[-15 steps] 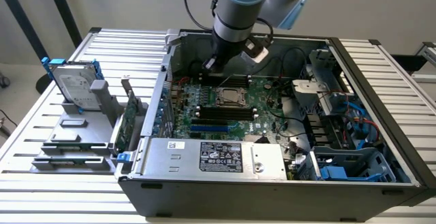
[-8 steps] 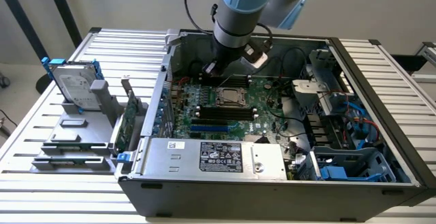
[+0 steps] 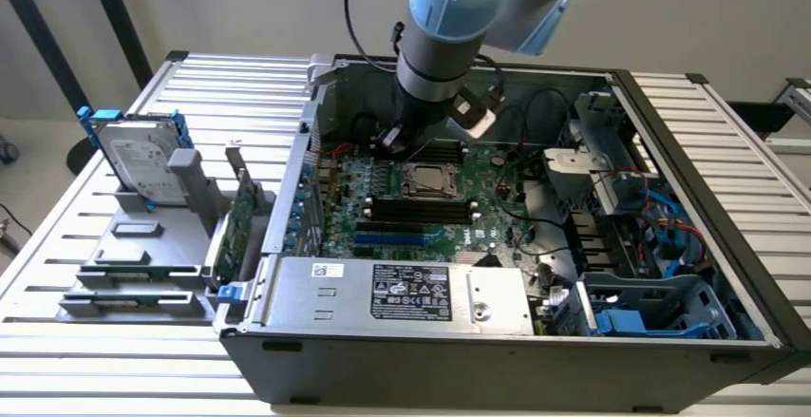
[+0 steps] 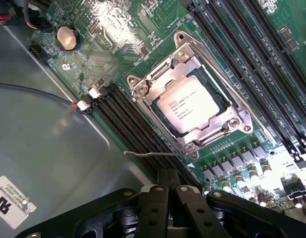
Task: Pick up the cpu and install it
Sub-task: 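Install the first cpu locking lever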
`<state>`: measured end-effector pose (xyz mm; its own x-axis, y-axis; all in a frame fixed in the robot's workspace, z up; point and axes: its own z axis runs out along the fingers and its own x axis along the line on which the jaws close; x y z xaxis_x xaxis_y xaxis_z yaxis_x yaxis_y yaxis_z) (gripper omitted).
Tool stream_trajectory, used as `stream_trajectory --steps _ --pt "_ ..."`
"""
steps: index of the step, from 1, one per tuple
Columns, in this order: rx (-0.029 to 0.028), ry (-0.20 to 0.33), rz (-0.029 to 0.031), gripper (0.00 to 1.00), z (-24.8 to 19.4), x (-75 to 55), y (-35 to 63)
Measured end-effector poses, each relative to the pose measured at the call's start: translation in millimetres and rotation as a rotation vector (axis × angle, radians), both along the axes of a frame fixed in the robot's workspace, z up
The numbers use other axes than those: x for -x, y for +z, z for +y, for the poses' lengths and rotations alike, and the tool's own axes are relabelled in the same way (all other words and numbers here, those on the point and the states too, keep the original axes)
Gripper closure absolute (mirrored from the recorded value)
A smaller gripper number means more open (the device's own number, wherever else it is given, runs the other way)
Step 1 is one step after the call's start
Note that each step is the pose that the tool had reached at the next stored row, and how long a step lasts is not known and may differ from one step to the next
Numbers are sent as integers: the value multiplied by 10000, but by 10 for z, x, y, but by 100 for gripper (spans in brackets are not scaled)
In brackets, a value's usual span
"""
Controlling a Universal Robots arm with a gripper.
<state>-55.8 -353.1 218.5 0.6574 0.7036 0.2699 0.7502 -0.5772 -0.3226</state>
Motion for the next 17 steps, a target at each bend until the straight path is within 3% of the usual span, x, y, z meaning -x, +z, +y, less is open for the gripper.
stream_trajectory --steps 9,17 --pt "1 -1 -38 89 5 3 -159" --pt "0 -5 -38 89 28 2 -183"
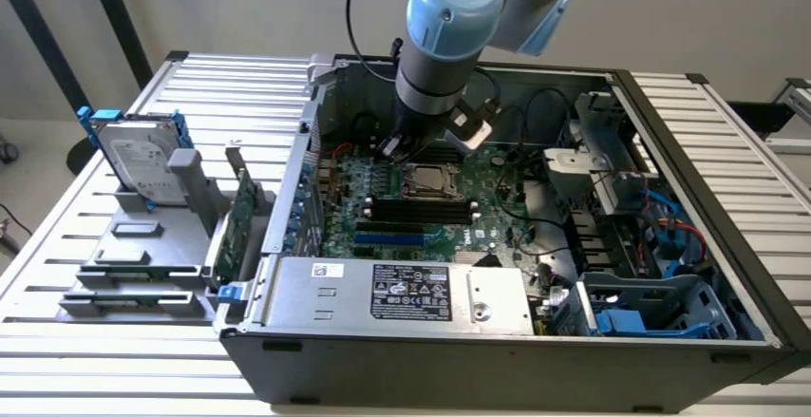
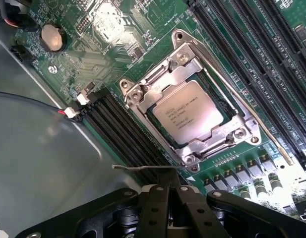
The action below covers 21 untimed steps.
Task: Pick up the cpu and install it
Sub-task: 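Install the first cpu locking lever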
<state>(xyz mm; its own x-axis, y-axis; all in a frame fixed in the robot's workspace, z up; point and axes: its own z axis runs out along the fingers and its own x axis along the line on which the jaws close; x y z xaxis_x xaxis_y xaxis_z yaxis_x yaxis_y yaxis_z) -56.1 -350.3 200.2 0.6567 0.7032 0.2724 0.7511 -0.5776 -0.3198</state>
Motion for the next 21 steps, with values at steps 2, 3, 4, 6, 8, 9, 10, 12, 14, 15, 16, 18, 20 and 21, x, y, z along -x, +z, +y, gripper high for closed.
stream_trajectory --steps 2,3,4,6,8,9,10,12,14,15,16,18,20,21 --pt "0 -2 0 89 3 0 -4" --pt "3 -3 1 89 4 0 -5" --pt "3 -4 1 89 4 0 -8" --pt "4 -9 1 89 4 0 -14" --pt "16 -15 1 89 4 0 -20" --pt "21 -18 1 89 4 0 -23" --pt "28 -23 1 89 4 -1 -25" --pt "41 -34 1 89 5 -6 -28" --pt "61 -50 0 89 6 -20 -31" --pt "72 -59 1 89 6 -30 -32" --pt "84 -69 1 89 6 -42 -32" --pt "106 -88 1 89 6 -66 -34" --pt "130 -102 0 89 7 -78 -37" --pt "144 -108 0 89 8 -81 -39"
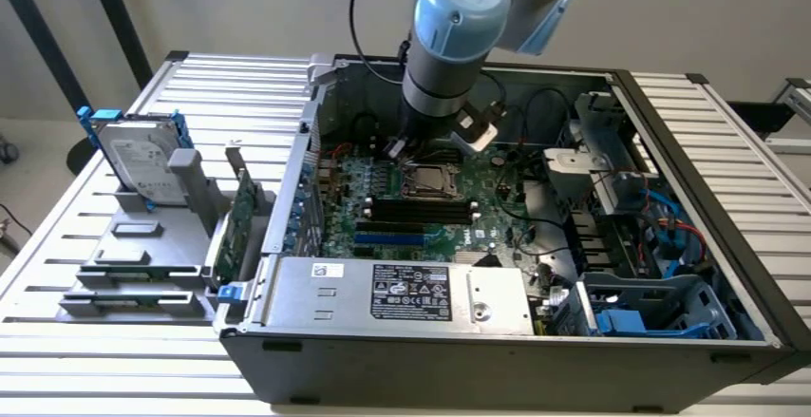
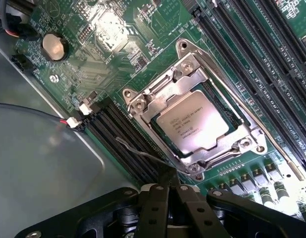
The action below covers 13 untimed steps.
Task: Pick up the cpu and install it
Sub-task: 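Install the first cpu locking lever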
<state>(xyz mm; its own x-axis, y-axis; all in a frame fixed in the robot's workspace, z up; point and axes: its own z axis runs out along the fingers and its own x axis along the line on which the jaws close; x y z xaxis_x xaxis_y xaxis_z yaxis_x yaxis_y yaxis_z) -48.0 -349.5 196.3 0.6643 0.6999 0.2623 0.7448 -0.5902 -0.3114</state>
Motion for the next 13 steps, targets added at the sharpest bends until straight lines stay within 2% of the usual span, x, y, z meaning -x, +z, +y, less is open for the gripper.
stream_trajectory --steps 6,11,13 --pt "69 -18 3 89 16 -12 -13" --pt "73 -20 -2 89 59 -17 -25" --pt "79 -19 3 89 64 -17 -26"
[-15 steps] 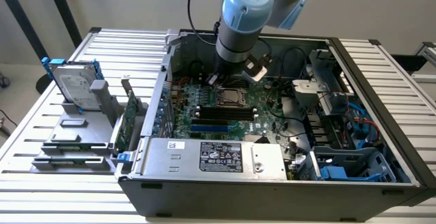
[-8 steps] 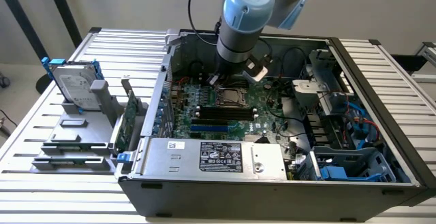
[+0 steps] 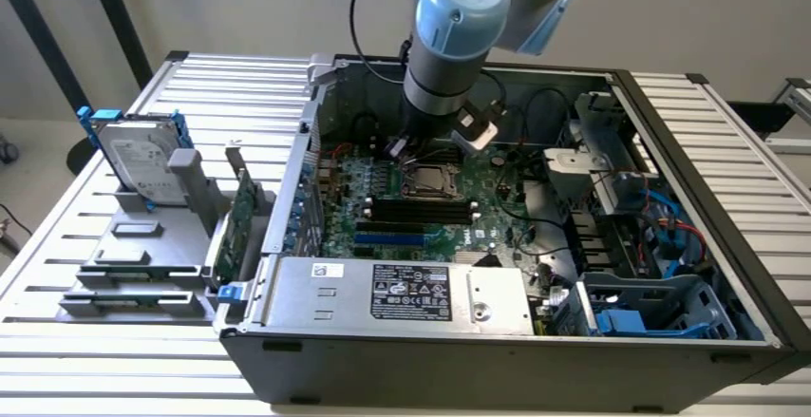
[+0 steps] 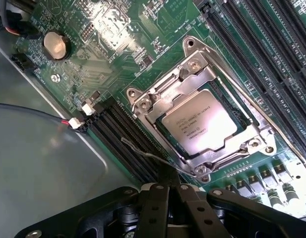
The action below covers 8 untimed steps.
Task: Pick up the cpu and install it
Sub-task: 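Install the first cpu locking lever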
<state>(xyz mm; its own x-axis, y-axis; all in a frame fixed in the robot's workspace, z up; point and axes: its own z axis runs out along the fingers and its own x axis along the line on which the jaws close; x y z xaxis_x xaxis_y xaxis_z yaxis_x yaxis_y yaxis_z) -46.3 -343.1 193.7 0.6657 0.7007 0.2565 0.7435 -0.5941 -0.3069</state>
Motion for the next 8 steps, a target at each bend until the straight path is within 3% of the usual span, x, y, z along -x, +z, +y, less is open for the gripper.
stream_trajectory --steps 8 --pt "-12 -1 12 89 -1 31 61"
